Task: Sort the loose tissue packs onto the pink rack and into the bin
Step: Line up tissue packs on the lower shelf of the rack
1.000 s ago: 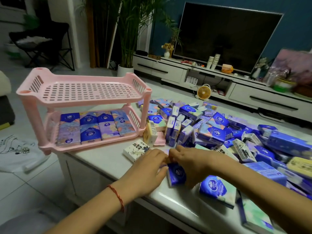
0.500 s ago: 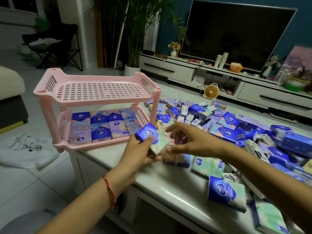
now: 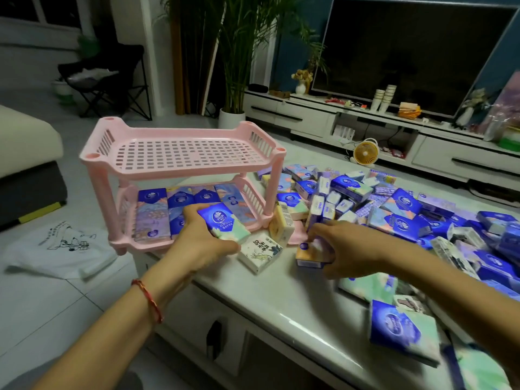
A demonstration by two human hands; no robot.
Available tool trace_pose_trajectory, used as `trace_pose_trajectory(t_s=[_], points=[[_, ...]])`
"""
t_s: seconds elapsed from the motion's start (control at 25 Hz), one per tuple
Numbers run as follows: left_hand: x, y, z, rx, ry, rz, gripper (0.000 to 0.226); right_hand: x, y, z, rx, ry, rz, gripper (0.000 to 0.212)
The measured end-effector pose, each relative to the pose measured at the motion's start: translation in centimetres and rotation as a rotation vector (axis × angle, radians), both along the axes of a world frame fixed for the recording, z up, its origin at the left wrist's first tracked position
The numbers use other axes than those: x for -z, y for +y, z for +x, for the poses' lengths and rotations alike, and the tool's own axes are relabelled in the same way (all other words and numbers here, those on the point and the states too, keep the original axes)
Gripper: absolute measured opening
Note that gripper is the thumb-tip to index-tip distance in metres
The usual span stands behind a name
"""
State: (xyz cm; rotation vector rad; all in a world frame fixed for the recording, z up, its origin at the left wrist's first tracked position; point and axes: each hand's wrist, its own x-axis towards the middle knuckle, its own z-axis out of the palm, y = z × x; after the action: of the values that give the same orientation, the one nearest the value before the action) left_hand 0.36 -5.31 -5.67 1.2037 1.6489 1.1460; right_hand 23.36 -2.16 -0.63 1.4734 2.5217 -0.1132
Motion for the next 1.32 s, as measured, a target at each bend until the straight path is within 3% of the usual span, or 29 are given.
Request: trace_pose_trajectory(t_s=[0.2, 0.32, 0.44, 0.64, 0.76, 0.84, 0.92, 1.32], points=[[-0.3, 1.1, -4.2, -0.199, 0.516, -0.041, 0.082, -2.4, -0.9, -6.3, -0.096, 0.304, -0.067, 0.042], [0.3, 2.5, -5.9, -0.097, 0.665, -0.008, 0.077, 0.6, 1.5, -11.7, -0.159, 0.434, 0.019, 0.036], [0.6, 3.7, -7.7, -0.117, 0.792, -0.02, 0.071, 3.6, 6.0, -16.0, -0.02, 0.624, 0.07, 0.043], [1.7, 4.4, -7.9, -0.22, 1.204, -0.012, 0.051, 6.8, 10.3, -19.5, 0.089, 0.653, 0.165, 0.042], [2.6, 4.7, -8.1, -0.19, 1.358, 0.008, 0.053, 6.8, 11.2, -20.2, 0.047, 0.718, 0.125, 0.024], [2.8, 4.5, -8.0, -0.206, 1.371, 0.031, 0.053, 7.1, 11.3, -20.1, -0.009, 0.712, 0.121, 0.016], [2.6, 4.1, -7.6, -0.203, 1.387, 0.038, 0.054, 7.5, 11.1, -20.0, -0.049, 0.661, 0.147, 0.025], [2.7, 5.0, -8.3, -0.146, 1.183, -0.127, 0.062, 8.0, 10.7, -21.4, -0.086, 0.693, 0.183, 0.031]])
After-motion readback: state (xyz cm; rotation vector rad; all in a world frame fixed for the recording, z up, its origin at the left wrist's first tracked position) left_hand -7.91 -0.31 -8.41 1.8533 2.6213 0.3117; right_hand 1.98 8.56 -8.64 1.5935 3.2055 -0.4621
